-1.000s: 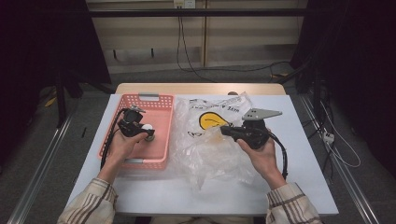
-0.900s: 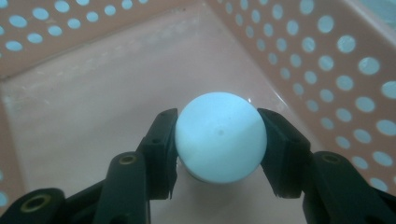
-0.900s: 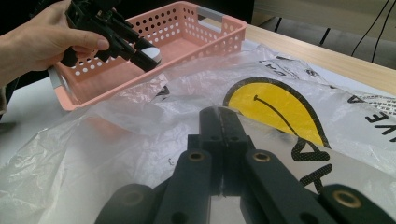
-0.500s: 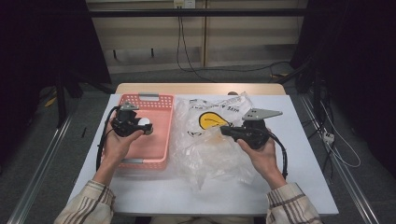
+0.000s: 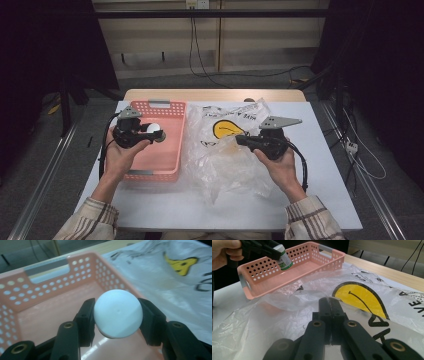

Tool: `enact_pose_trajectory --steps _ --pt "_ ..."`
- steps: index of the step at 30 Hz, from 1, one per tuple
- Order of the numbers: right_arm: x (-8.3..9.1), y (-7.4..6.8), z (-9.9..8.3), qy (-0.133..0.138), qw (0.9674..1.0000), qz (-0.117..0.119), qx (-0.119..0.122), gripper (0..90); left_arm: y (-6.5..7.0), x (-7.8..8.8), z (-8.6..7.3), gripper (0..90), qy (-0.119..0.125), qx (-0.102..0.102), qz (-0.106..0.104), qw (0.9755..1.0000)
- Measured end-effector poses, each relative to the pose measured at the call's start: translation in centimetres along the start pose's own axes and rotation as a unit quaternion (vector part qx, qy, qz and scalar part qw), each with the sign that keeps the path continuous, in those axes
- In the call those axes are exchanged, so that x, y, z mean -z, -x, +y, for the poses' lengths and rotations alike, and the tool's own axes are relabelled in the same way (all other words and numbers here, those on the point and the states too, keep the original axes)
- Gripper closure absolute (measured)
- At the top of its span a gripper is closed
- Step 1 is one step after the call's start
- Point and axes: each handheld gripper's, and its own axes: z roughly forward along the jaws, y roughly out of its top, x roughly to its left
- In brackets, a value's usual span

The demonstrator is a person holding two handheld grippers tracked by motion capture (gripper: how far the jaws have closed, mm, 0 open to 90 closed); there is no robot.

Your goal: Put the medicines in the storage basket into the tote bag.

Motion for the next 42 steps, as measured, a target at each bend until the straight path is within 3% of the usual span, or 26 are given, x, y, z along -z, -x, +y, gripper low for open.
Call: enact_pose_trajectory --steps 2,9,16,18,23,30,38,42 --pt "0.0 0.0 0.0 0.000 1.0000 0.000 0.000 90.0 0.6 0.5 0.2 51.1 0.009 -0.011 0.002 0.9999" --pt "0.0 0.1 0.0 -0.001 1.0000 0.001 -0.003 90.0 3.1 2.1 0.9 51.1 0.030 -0.043 -0.020 0.9984" --pt "-0.1 0.0 0.0 -0.002 1.0000 0.003 -0.002 90.0 6.1 3.3 1.3 51.1 0.061 -0.049 -0.033 0.9964" --pt "-0.1 0.1 0.0 -0.002 1.0000 0.002 -0.002 90.0 6.8 3.6 1.5 51.1 0.070 -0.052 -0.046 0.9951" --pt "-0.2 0.0 0.0 -0.004 1.0000 0.002 -0.001 90.0 8.1 3.8 1.7 51.1 0.074 -0.061 -0.074 0.9927" --pt "-0.3 -0.1 -0.1 -0.007 1.0000 0.006 0.000 90.0 9.7 3.2 1.5 51.1 0.066 -0.074 -0.094 0.9906" --pt "-0.6 -0.2 -0.2 -0.011 0.9999 0.006 0.002 90.0 11.7 3.2 1.9 51.0 0.071 -0.087 -0.121 0.9863" --pt "-0.7 -0.3 -0.2 -0.012 0.9999 0.007 0.003 90.0 13.0 2.8 2.4 51.0 0.069 -0.102 -0.139 0.9826"
